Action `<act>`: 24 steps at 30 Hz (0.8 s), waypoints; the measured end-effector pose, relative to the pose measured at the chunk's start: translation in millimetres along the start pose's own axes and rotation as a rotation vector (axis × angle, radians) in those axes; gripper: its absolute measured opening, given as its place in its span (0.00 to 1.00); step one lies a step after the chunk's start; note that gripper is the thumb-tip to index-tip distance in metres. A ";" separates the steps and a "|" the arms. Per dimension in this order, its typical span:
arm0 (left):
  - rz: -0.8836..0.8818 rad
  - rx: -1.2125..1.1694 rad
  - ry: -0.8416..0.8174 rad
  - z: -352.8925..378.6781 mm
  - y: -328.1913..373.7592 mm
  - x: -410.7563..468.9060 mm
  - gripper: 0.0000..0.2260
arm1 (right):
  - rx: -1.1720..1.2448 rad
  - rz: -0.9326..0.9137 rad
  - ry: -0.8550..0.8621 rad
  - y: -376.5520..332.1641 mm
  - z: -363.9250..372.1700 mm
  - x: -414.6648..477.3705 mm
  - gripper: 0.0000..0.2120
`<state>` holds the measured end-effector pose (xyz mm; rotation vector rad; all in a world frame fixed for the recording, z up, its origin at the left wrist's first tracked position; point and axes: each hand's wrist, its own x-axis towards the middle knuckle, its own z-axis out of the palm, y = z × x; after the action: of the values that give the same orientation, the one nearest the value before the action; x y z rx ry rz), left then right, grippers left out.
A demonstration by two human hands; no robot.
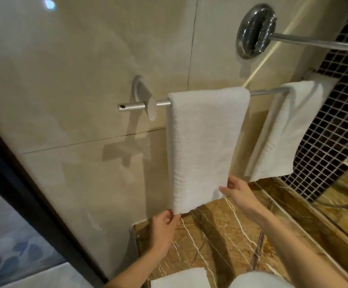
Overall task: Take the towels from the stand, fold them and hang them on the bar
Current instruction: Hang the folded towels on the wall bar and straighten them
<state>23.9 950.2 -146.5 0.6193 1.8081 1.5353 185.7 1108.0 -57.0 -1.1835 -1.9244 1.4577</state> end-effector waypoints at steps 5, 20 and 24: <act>0.005 -0.020 0.032 2.1 -1.8 0.2 0.02 | -0.004 -0.008 0.119 17.1 8.6 -1.0 0.12; 0.248 0.394 -0.072 70.1 37.1 -54.6 0.12 | 0.012 -0.027 0.092 37.7 14.0 -40.5 0.05; 0.327 0.553 -0.087 90.0 67.4 -37.2 0.14 | -0.024 -0.127 0.122 42.4 16.6 -50.3 0.04</act>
<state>111.2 995.3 -80.4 1.2743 2.1504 1.1637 215.1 1060.1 -95.0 -1.1124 -1.9019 1.2716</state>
